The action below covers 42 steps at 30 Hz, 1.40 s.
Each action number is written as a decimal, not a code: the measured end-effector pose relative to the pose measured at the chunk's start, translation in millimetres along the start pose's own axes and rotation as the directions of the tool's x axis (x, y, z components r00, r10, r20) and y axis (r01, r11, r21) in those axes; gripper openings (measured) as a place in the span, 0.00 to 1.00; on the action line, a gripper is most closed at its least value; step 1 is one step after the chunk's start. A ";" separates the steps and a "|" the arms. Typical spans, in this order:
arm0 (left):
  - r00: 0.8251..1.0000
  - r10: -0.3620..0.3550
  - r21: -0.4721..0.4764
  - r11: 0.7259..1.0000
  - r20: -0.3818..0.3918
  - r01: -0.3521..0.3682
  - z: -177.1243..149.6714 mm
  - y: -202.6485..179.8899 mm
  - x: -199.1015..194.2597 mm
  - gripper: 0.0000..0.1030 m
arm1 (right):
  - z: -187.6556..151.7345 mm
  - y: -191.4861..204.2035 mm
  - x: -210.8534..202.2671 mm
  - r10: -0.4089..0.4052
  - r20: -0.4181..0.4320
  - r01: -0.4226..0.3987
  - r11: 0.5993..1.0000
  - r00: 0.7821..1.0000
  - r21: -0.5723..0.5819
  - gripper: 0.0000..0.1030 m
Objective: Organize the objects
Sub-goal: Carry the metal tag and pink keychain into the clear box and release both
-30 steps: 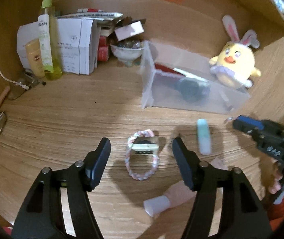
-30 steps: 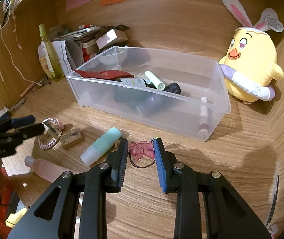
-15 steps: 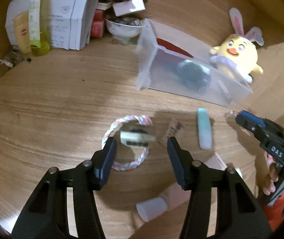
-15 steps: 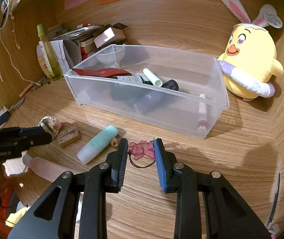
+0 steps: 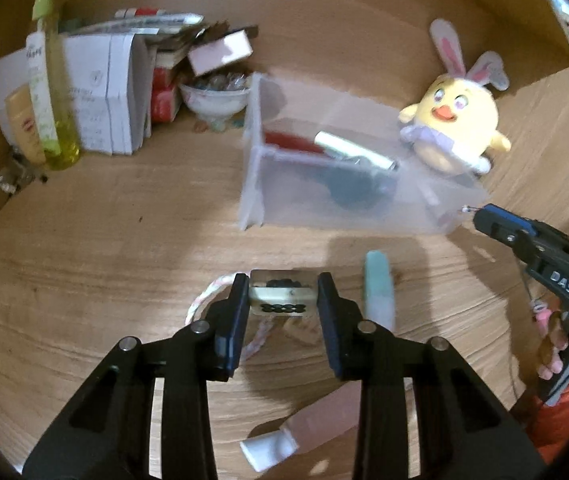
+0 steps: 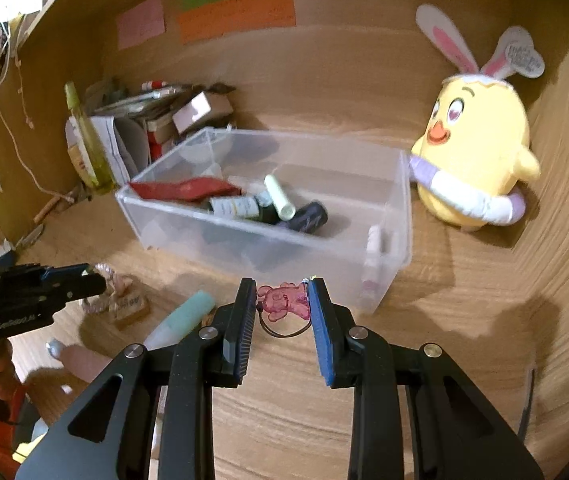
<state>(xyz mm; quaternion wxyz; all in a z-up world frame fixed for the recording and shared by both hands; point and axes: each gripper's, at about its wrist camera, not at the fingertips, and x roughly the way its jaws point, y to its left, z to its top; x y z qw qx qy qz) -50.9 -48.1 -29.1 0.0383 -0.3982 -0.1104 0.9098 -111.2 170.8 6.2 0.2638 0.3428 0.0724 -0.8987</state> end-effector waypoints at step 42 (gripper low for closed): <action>0.998 -0.005 0.077 0.997 0.065 0.000 96.9 -47.4 49.3 0.32 | 57.7 -31.2 54.0 -0.040 -0.002 0.040 0.999 0.999 -0.033 0.24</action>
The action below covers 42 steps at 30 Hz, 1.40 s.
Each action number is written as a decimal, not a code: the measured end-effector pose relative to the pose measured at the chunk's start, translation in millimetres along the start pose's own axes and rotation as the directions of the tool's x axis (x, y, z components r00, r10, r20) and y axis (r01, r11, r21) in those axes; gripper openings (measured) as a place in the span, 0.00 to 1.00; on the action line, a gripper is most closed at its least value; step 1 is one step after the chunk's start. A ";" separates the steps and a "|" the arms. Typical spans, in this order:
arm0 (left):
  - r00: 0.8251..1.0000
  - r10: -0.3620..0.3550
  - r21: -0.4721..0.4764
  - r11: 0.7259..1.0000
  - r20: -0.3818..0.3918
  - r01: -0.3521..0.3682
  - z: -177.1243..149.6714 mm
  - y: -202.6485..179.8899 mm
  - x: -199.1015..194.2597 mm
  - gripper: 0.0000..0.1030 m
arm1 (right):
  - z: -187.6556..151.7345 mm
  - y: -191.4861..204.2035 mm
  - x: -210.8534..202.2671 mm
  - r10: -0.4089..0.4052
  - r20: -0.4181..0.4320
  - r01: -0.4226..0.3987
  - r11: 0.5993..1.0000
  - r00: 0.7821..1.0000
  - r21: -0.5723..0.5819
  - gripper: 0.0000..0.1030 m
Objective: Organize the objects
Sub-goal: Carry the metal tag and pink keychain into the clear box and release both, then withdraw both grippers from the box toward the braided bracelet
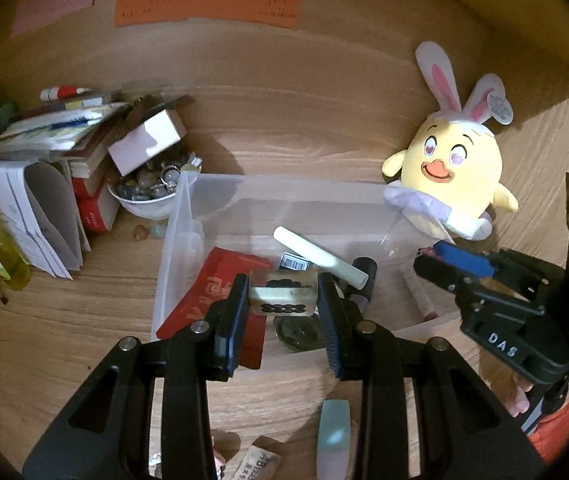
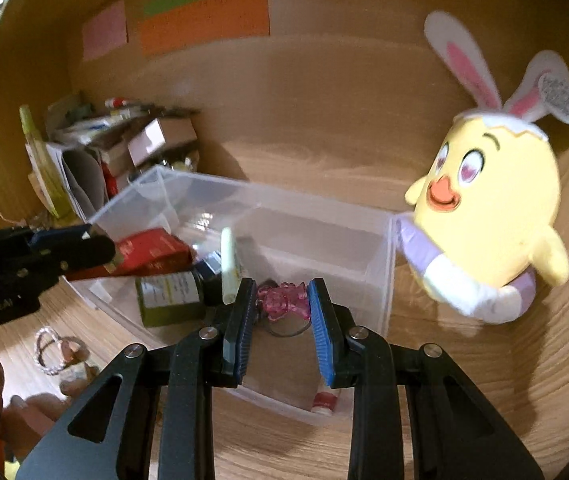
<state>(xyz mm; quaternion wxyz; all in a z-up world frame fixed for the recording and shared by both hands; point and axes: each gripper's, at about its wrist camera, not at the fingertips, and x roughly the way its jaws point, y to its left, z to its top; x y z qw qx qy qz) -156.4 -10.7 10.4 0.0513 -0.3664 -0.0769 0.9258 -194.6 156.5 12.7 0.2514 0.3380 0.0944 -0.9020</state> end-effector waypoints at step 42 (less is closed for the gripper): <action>0.993 0.007 0.039 0.999 0.115 -0.012 -33.1 8.9 -94.3 0.90 | -9.6 46.4 -73.8 0.050 0.108 -0.043 0.997 0.993 -0.071 0.81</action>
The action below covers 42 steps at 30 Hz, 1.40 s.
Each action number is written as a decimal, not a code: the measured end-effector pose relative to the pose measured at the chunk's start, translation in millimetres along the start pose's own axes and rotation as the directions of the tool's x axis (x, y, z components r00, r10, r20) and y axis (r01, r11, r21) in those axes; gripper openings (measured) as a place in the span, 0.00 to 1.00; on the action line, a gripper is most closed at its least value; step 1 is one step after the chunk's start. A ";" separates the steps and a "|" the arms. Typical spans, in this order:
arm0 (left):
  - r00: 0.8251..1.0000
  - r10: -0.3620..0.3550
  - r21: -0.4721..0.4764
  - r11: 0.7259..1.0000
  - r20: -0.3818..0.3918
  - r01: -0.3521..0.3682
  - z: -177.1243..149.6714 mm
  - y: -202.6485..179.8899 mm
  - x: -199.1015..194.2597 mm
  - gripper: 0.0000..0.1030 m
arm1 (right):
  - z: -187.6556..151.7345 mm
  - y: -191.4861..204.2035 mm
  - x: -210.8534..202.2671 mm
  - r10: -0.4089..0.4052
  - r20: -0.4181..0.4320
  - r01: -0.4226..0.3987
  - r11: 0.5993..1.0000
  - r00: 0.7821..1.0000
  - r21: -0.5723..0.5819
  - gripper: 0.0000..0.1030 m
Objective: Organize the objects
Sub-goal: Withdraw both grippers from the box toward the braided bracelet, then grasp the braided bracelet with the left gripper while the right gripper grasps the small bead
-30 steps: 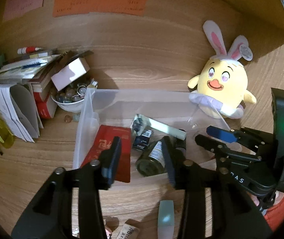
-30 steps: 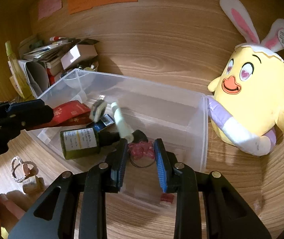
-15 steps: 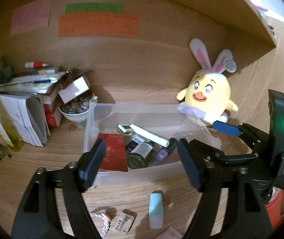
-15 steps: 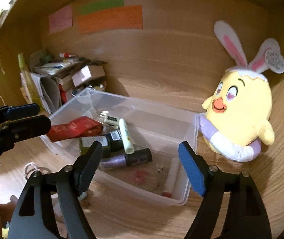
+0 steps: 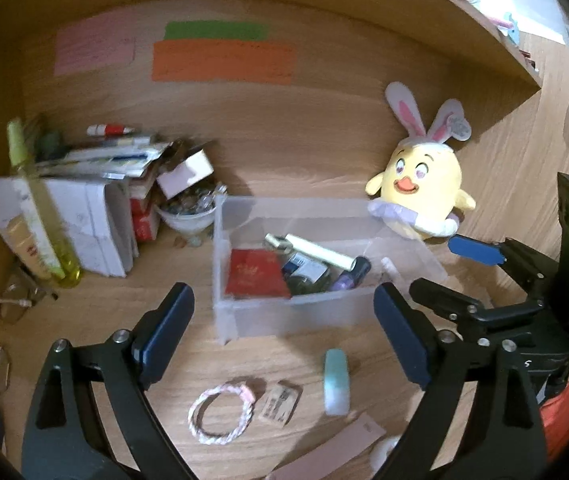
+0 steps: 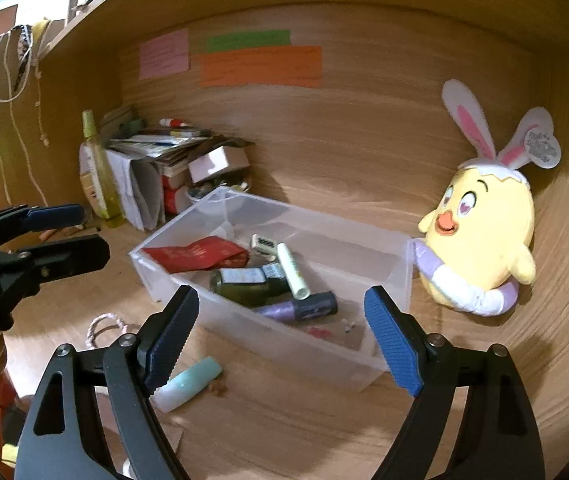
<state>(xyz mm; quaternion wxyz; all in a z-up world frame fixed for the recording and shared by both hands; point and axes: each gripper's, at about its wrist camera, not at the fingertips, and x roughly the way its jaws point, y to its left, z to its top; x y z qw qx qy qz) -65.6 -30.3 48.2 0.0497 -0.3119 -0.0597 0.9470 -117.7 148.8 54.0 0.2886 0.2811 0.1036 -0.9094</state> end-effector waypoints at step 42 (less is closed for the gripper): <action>0.952 0.051 -0.054 0.996 -0.301 -0.071 -76.8 42.7 69.3 0.45 | -72.4 38.7 72.3 0.066 -0.309 -0.092 0.993 0.949 -0.071 0.28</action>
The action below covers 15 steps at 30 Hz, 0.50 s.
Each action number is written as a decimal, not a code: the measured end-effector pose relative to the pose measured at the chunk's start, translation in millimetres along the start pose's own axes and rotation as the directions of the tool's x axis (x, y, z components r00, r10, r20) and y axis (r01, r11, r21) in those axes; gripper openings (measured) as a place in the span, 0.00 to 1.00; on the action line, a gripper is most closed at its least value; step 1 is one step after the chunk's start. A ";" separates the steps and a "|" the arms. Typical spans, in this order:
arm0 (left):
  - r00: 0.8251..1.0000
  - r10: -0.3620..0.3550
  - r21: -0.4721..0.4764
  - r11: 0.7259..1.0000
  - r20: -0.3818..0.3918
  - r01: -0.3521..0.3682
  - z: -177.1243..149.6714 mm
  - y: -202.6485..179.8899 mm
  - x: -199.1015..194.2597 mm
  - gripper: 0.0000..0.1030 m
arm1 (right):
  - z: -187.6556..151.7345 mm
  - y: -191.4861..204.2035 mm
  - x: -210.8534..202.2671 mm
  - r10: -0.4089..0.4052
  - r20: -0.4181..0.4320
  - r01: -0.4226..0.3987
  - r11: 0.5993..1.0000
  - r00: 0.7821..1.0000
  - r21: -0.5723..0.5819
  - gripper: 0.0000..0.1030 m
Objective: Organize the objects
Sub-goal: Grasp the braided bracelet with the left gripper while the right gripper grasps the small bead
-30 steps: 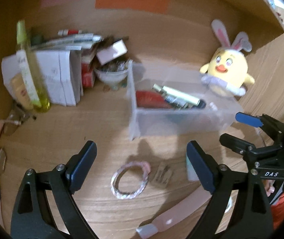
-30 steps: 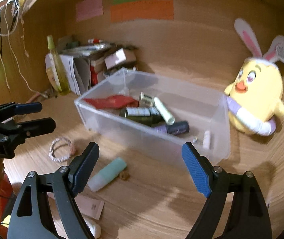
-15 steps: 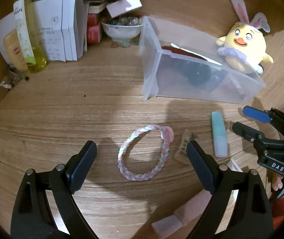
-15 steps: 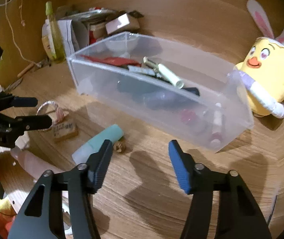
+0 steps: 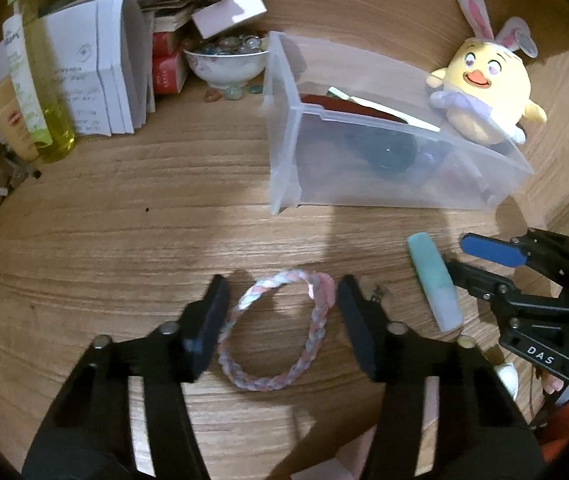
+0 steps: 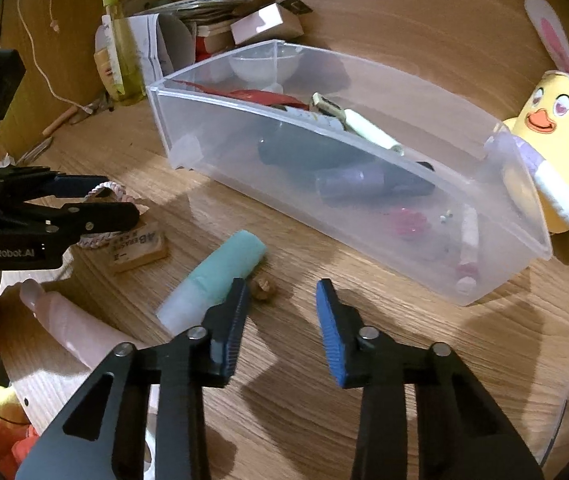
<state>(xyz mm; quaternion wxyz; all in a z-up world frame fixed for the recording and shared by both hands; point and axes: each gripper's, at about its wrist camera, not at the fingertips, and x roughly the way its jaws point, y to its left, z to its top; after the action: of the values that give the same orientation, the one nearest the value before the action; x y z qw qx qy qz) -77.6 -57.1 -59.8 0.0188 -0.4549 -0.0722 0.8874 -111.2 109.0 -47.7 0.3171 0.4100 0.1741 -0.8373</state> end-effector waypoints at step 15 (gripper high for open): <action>1.000 -0.015 -0.003 1.000 0.027 0.015 3.9 0.3 2.2 0.17 | 4.7 9.8 3.6 0.017 0.011 -0.017 1.000 1.000 -0.015 0.12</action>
<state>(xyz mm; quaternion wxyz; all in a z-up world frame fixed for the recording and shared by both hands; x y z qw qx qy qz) -82.1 -57.6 -59.3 0.0236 -0.4425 -0.0772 0.8931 -109.0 97.8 -48.0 0.3282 0.4043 0.1748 -0.8356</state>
